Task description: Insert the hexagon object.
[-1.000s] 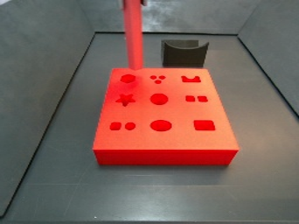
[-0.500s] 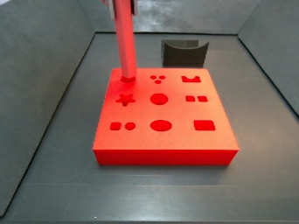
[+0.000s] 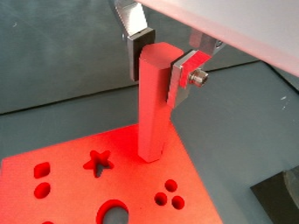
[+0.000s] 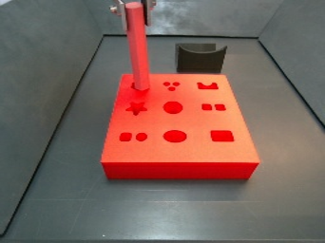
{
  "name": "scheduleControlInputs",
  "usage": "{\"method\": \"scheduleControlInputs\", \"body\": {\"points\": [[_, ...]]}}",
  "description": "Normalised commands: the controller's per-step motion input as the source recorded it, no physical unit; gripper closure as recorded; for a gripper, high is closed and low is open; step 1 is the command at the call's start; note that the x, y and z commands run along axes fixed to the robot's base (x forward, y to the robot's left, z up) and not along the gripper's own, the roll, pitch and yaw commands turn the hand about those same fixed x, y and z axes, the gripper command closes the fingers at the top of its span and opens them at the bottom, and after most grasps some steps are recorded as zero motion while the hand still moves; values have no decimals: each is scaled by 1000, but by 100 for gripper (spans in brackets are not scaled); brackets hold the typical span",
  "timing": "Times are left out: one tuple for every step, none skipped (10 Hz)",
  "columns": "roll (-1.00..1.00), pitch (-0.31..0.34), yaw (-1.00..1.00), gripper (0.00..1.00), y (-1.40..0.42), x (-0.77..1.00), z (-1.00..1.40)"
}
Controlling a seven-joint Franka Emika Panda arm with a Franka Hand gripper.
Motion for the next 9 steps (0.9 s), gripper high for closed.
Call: {"method": "scheduleControlInputs", "body": {"points": [[7, -23, -203, 100, 0, -309, 0], [13, -14, -166, 100, 0, -226, 0], [34, -30, 0, 100, 0, -11, -74], [123, 0, 77, 100, -6, 69, -143], [221, 21, 260, 100, -23, 229, -174], [253, 76, 291, 100, -97, 280, -169], [203, 93, 286, 100, -111, 334, -177], [241, 97, 211, 100, -126, 326, -163], [234, 89, 140, 100, -97, 297, -260]]}}
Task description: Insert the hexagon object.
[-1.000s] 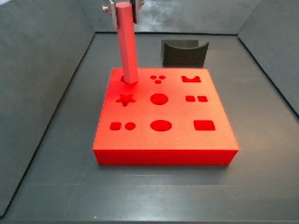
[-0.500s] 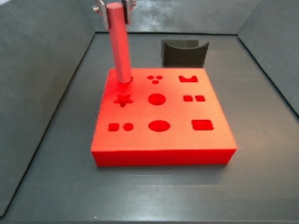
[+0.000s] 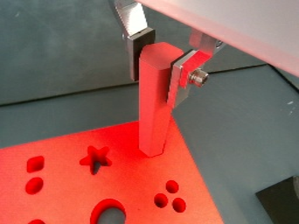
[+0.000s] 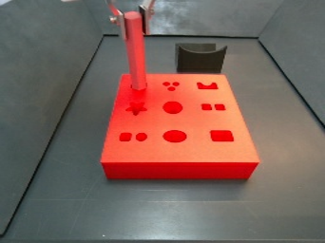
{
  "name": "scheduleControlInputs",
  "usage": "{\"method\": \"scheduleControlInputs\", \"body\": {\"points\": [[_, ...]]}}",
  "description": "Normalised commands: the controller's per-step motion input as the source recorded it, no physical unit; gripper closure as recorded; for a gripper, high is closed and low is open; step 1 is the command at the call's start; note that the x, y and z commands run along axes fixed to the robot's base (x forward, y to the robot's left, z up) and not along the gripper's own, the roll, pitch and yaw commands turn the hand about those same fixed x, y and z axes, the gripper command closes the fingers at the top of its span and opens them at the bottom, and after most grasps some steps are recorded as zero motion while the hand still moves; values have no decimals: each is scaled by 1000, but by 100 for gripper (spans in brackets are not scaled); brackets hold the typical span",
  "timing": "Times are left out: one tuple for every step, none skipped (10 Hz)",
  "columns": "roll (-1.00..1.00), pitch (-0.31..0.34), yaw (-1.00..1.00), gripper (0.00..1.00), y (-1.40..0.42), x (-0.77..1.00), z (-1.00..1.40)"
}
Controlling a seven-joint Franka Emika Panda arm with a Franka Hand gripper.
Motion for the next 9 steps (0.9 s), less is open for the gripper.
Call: {"method": "scheduleControlInputs", "body": {"points": [[181, 59, 0, 100, -77, 106, -291], [307, 21, -63, 100, -163, -14, -389], [210, 43, -43, 100, -63, 0, -557], [-60, 0, -294, 100, 103, 0, -623], [-406, -103, -280, 100, 163, 0, -320], [-446, -87, -214, 100, 157, 0, -249], [-440, -91, -171, 100, 191, 0, -254], [-29, 0, 0, 100, 0, 0, 0], [0, 0, 0, 100, 0, -17, -3]]}}
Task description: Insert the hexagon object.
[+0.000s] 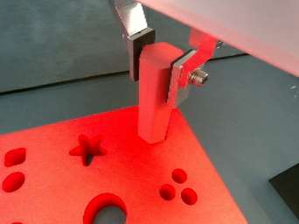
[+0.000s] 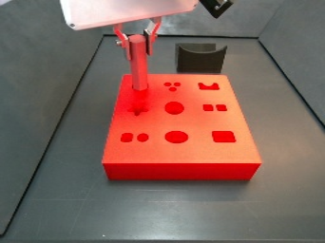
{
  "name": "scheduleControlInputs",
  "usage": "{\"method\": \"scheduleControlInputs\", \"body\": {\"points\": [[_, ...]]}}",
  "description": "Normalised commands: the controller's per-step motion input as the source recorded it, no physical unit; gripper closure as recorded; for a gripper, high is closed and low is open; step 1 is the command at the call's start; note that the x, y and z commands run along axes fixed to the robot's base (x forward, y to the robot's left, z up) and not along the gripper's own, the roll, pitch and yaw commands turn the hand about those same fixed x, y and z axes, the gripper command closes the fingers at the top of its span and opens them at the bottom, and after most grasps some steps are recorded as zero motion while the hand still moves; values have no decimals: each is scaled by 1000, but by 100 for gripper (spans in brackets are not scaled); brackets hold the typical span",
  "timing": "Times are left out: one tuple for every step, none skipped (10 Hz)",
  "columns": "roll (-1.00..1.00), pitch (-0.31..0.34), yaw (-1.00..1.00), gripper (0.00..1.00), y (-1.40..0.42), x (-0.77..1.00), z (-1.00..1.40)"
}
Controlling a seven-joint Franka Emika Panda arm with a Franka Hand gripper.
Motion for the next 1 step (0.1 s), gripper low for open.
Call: {"method": "scheduleControlInputs", "body": {"points": [[0, 0, 0, 100, 0, 0, 0]]}}
